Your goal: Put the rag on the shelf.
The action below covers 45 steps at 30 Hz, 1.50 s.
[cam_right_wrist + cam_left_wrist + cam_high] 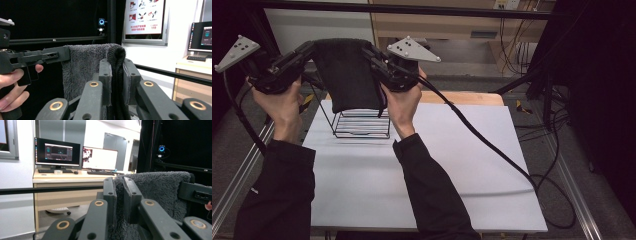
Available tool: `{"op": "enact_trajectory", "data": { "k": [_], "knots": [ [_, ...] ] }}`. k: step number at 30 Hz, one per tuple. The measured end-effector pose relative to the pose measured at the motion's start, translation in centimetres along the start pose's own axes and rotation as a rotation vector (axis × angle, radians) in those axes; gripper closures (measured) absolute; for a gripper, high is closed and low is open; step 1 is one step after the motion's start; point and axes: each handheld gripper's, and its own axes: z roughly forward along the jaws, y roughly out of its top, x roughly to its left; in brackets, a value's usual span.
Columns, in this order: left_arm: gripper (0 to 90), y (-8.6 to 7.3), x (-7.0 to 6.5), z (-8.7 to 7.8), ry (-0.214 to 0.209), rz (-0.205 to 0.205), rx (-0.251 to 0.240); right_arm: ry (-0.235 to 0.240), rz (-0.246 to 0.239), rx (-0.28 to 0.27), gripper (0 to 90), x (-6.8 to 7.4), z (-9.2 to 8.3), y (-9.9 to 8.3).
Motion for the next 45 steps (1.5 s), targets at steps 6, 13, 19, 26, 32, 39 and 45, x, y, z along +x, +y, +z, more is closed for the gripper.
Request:
{"op": "enact_trajectory", "data": {
  "k": [6,13,19,26,32,39,45],
  "knots": [
    [81.6,1.0,0.5,0.6,0.007,0.011,-0.022,-0.009,-0.013,-0.018,80.2,-0.3,1.0,1.0],
    [81.6,2.4,1.0,1.5,0.033,0.025,-0.039,-0.012,-0.011,-0.044,80.2,-0.9,2.4,2.0],
    [81.5,3.5,1.8,2.2,0.045,0.029,-0.053,-0.010,-0.013,-0.057,80.1,-1.2,3.6,3.1],
    [81.5,4.3,3.2,3.0,0.071,0.019,-0.060,-0.024,-0.046,-0.065,80.1,-1.0,5.2,3.7],
    [81.5,4.9,4.2,3.6,0.098,0.002,-0.065,-0.038,-0.086,-0.071,80.0,-0.6,6.7,4.3],
    [81.5,4.7,4.9,4.6,0.116,0.020,-0.038,-0.048,-0.062,-0.061,80.1,-1.6,7.9,3.8],
    [81.5,3.7,5.7,5.7,0.133,0.016,-0.005,-0.056,-0.078,-0.020,80.0,-2.3,8.8,3.0]
  ]
}}
